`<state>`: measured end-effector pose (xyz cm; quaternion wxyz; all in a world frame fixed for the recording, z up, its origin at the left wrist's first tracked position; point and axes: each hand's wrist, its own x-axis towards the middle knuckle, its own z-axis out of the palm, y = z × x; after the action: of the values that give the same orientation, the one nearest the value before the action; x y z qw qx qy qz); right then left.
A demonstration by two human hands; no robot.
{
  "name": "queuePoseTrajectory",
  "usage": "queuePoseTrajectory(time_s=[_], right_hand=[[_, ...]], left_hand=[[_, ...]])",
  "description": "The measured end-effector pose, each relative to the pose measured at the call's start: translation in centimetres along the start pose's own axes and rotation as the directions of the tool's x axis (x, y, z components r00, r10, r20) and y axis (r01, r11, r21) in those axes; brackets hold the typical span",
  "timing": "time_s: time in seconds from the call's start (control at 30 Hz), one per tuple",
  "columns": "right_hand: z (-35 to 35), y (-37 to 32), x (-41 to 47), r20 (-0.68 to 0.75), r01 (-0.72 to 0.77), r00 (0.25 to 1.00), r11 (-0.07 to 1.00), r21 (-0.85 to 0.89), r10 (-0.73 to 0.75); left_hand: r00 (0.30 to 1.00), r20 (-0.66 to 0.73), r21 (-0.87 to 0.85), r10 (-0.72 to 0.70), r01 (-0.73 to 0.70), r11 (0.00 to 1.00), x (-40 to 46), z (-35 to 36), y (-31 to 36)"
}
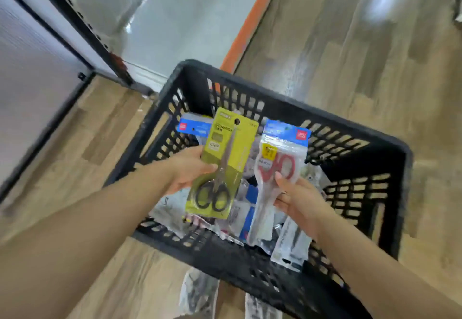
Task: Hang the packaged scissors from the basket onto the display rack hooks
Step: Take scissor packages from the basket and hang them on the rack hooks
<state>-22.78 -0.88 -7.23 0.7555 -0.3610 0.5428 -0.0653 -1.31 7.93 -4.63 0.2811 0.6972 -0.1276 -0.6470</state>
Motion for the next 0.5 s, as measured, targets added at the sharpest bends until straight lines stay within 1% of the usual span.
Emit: queuePoseTrajectory(time_s=[0.07,0.17,0.27,0.33,0.4,0.47,0.5], right_hand=[[1.2,-4.2,-4.1,-0.008,0.042,0.999,0.999,-0.023,-0.042],[4.0,-12.2,-11.1,0.011,0.125,0.992,0.991,-0.038,-0.125],[8.6,-21.5,-19.3,0.045,0.216,0.976,0.974,-0.07,-0.214],[12.6,-27.5,-25.1,0.127,0.291,0.951,0.955,-0.052,-0.283],[16.6,-32.3,-30.6,0.237,0.355,0.91,0.935,-0.026,-0.339],[20.8,-36.0,-36.0,0.345,0.437,0.847,0.899,-0.016,-0.405],[22.9,-37.3,-38.4,0.402,0.478,0.809,0.878,-0.024,-0.429]], left_hand=[[0.996,-0.025,-0.119,0.082,-0.085,0.989,-5.1,0.0,2.7],[0.98,-0.086,-0.283,0.18,-0.197,0.939,-14.1,-0.6,7.5],[0.952,-0.196,-0.386,0.237,-0.297,0.874,-25.0,-2.1,12.7],[0.919,-0.295,-0.461,0.262,-0.377,0.803,-32.3,-3.7,16.2],[0.879,-0.399,-0.513,0.261,-0.45,0.731,-39.9,-5.3,19.0],[0.822,-0.501,-0.486,0.273,-0.527,0.697,-47.5,-7.0,20.8],[0.779,-0.556,-0.453,0.291,-0.578,0.679,-51.2,-7.7,21.1]])
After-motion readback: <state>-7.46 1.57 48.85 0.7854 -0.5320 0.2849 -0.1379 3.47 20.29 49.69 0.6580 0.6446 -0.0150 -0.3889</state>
